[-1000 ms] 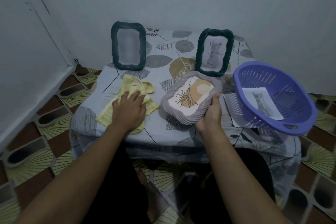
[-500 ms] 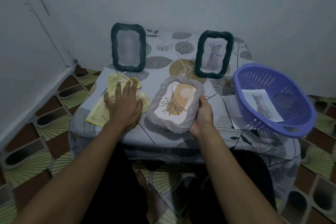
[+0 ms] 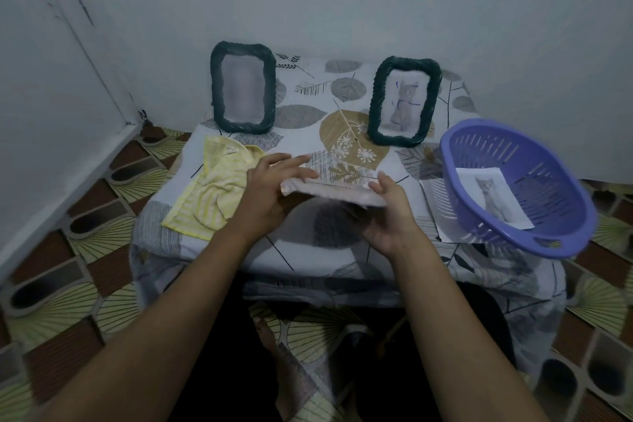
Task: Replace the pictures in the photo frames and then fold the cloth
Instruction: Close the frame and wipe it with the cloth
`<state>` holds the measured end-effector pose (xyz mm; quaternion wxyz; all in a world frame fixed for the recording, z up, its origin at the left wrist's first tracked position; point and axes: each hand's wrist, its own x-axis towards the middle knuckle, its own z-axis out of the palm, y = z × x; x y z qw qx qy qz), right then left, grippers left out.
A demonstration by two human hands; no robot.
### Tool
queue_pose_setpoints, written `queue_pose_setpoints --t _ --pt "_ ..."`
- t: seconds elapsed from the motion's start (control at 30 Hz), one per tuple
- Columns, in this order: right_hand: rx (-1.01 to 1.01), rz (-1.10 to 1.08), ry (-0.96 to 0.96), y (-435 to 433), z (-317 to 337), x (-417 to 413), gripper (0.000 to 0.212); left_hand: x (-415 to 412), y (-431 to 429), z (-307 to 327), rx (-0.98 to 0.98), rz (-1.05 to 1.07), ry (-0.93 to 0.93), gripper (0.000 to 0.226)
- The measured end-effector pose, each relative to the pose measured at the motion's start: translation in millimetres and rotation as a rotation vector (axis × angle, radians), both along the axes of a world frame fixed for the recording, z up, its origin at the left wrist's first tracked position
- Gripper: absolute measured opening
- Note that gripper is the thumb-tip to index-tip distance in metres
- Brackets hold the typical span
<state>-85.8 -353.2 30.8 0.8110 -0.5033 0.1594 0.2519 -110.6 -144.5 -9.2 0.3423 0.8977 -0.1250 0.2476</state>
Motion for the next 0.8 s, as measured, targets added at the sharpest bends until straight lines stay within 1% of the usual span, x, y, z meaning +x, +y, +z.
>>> queue_pose_setpoints --t 0.07,0.1,0.13,0.23,0.3,0.37,0.47,0.53,0.57,0.73,0.8 --pt "-0.109 0.044 -0.125 -6 -4 2 0.053 -6 -13 10 -0.226 0.048 0.059 0.023" --pt "-0.169 0.06 -0.188 -7 -5 3 0.059 -9 -19 13 -0.325 0.063 0.113 0.017" --pt "-0.207 0.067 -0.23 -7 -6 4 0.066 -11 -23 14 -0.413 0.058 0.169 0.017" --pt "-0.226 0.085 -0.305 -8 -6 3 0.074 -14 -30 18 -0.625 0.002 0.25 0.03" --pt "-0.208 0.097 -0.327 -7 -9 2 0.075 -14 -36 20 -0.707 0.012 0.271 0.034" --pt "-0.195 0.09 -0.325 -3 -13 -2 0.069 -12 -41 21 -0.77 0.055 0.292 0.032" --pt "-0.226 0.06 -0.351 -1 -17 -5 0.048 -8 -44 18 -0.894 0.117 0.348 0.028" --pt "-0.23 0.065 -0.395 -3 -16 -8 0.027 -6 -45 13 -0.936 0.149 0.372 0.029" --pt "-0.221 0.085 -0.411 -5 -17 -9 0.024 -5 -45 11 -0.933 0.167 0.377 0.031" --pt "-0.18 0.115 -0.423 -8 -21 -12 0.023 -5 -45 6 -0.855 0.248 0.39 0.057" --pt "-0.173 0.098 -0.408 -8 -20 -13 0.021 -5 -47 6 -0.768 0.334 0.373 0.068"
